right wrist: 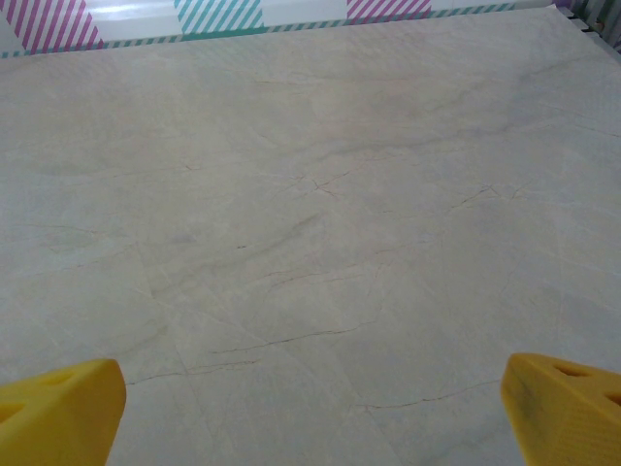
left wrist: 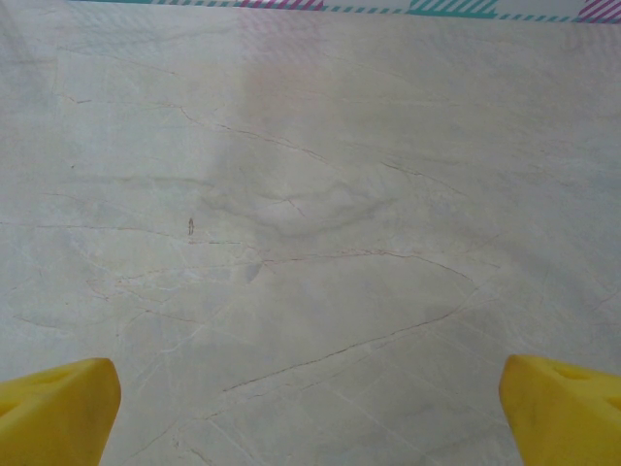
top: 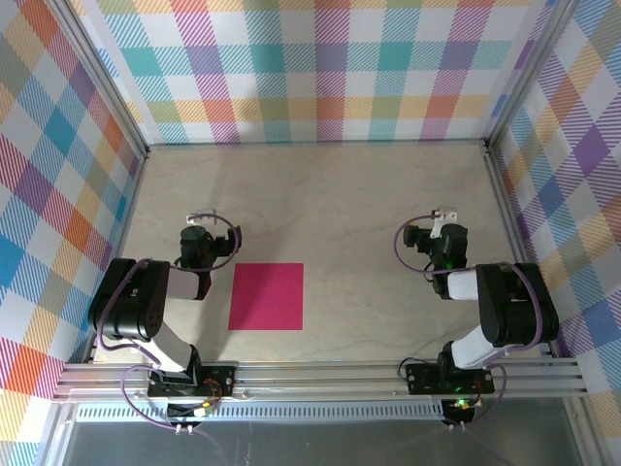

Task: Fold a paper plane with a square sheet of paper (fold left side to right side)

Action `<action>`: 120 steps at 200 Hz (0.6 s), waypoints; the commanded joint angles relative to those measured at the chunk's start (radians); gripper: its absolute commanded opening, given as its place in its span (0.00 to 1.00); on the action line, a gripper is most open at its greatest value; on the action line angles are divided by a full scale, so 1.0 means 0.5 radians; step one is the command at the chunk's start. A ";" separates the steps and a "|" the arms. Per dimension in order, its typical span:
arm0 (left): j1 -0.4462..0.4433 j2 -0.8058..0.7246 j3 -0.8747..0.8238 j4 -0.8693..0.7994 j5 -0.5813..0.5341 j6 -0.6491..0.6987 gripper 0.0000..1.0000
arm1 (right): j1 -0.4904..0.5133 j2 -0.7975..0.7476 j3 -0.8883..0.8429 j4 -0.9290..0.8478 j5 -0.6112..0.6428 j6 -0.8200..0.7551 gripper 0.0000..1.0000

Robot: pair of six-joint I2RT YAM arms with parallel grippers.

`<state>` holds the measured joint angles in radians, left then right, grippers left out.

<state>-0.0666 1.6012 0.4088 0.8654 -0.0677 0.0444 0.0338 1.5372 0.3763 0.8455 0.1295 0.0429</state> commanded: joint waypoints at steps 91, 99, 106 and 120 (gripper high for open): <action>0.012 -0.670 0.122 -0.736 -0.167 -0.099 1.00 | -0.006 -0.499 0.125 -0.581 0.054 0.075 0.99; 0.013 -0.763 0.172 -0.915 -0.180 -0.185 1.00 | -0.004 -0.599 0.149 -0.720 0.017 0.105 0.99; 0.013 -0.827 0.224 -1.065 -0.190 -0.285 1.00 | -0.006 -0.693 0.189 -0.884 -0.007 0.158 0.99; 0.012 -0.923 0.326 -1.359 -0.171 -0.507 1.00 | -0.005 -0.846 0.302 -1.274 -0.063 0.285 0.99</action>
<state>-0.0666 1.2209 0.4870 0.4938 -0.1333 -0.0357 0.0338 1.2274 0.4374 0.5297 0.1390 0.0872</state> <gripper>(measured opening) 0.996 0.988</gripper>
